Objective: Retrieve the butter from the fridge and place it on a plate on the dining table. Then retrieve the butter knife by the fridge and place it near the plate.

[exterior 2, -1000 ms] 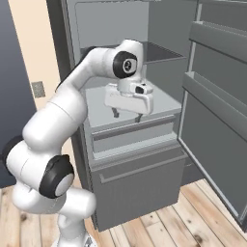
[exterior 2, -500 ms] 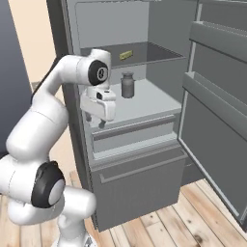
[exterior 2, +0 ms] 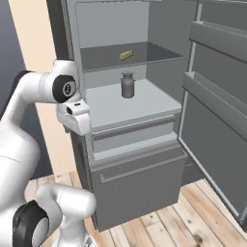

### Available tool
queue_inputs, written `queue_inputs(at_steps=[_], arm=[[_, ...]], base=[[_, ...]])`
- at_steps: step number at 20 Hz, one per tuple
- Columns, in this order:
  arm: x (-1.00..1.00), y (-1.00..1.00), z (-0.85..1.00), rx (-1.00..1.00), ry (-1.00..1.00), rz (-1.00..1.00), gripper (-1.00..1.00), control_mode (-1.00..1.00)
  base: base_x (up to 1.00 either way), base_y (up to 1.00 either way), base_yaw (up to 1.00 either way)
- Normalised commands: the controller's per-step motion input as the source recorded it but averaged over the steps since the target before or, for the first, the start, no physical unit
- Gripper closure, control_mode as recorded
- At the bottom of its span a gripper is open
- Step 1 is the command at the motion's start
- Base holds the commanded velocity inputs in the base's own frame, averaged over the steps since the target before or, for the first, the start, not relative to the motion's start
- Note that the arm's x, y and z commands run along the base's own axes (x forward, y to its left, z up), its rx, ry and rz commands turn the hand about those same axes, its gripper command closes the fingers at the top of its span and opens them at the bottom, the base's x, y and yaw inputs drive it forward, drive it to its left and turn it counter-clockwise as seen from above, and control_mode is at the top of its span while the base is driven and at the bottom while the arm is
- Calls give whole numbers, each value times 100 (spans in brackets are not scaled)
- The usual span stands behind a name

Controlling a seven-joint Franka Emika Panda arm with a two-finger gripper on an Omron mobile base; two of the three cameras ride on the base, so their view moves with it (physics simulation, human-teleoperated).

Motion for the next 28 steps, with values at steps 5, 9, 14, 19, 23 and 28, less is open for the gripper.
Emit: queue_inputs(at_steps=[5, 9, 14, 19, 23, 28], arm=[[-27, 1, -13, -2, -13, 34, -100, -100], [0, 0, 14, 4, 5, 34, -100, -100], [7, -7, 2, 13, 7, 19, -100, -100], [4, -14, -16, 16, 0, 4, -100, -100], [0, 0, 0, 0, 0, 0, -100, -100], [4, 0, -1, 0, -1, 0, -100, 100]], base=[[0, 0, 0], [0, 0, 0], [0, 0, 0], [0, 0, 0], [0, 0, 0], [11, -2, 2]])
